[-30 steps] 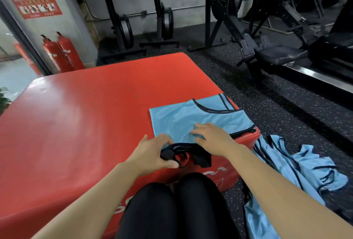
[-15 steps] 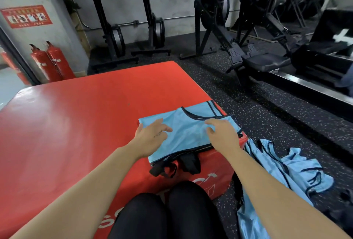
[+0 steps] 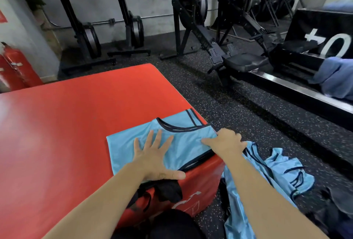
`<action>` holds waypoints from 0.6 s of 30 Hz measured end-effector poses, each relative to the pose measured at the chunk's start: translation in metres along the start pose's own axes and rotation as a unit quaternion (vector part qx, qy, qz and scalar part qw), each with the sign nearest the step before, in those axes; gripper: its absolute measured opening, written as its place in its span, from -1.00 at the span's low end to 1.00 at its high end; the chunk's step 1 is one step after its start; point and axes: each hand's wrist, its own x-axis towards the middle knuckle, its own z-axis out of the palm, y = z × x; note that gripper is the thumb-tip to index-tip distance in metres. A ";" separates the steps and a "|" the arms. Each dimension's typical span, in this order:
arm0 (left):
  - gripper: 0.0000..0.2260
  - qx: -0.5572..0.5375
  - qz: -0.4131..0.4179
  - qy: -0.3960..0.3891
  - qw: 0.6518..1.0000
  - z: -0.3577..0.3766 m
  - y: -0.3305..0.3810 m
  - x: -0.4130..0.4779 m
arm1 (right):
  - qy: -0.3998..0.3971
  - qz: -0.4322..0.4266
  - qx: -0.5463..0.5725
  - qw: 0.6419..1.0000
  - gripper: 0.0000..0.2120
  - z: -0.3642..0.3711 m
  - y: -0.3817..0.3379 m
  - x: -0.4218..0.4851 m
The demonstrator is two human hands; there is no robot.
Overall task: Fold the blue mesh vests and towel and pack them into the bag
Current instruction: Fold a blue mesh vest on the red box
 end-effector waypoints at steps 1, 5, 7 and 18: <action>0.24 0.003 0.001 -0.006 1.000 -0.001 -0.001 0.002 | -0.006 0.000 0.004 1.000 -0.43 0.000 -0.001 0.001; 0.25 0.013 0.005 -0.032 0.999 -0.003 -0.001 0.004 | -0.050 0.011 0.005 0.999 -0.52 -0.005 -0.008 0.006; 0.25 0.009 0.006 -0.038 0.999 -0.003 -0.001 0.004 | -0.060 0.004 0.006 0.998 -0.64 -0.006 -0.012 0.007; -0.02 -0.155 -0.023 0.050 0.986 -0.033 0.005 0.013 | -0.055 0.006 0.075 0.996 -0.76 -0.010 -0.010 0.007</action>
